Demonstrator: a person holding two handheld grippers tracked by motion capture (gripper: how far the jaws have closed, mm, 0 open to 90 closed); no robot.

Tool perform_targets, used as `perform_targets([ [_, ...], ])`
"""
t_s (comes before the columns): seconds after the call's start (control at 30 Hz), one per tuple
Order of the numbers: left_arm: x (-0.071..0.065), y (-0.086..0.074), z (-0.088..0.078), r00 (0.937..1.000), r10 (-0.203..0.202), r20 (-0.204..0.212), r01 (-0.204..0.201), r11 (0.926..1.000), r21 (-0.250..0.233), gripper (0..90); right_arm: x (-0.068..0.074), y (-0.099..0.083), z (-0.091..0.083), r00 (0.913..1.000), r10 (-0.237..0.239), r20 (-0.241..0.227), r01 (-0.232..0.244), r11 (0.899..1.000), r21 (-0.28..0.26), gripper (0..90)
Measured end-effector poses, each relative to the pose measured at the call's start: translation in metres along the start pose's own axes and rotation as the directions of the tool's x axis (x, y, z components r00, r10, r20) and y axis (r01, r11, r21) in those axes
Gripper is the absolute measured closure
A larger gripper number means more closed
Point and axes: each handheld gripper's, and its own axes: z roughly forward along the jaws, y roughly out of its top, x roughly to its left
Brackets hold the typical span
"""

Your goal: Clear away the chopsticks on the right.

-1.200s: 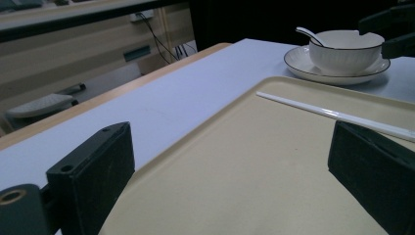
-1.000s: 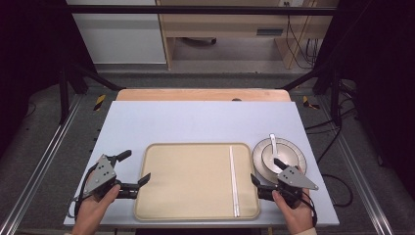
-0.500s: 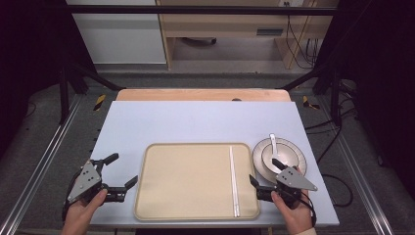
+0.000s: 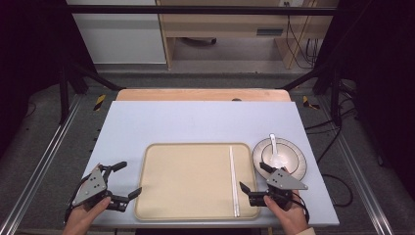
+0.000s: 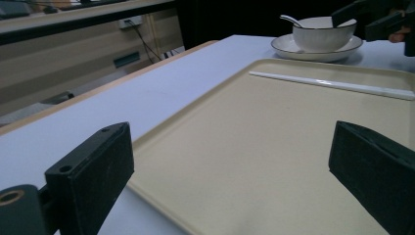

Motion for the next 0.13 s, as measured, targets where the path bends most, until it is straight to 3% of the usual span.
perform_targets([
  [0.13,-0.0026,-0.0004,0.0043,1.0,-0.008,0.001,0.008,1.0,0.006,2.6,0.0085,0.0016,0.0085,0.9998,-0.001,-0.02,0.002,1.0,0.02,4.9],
])
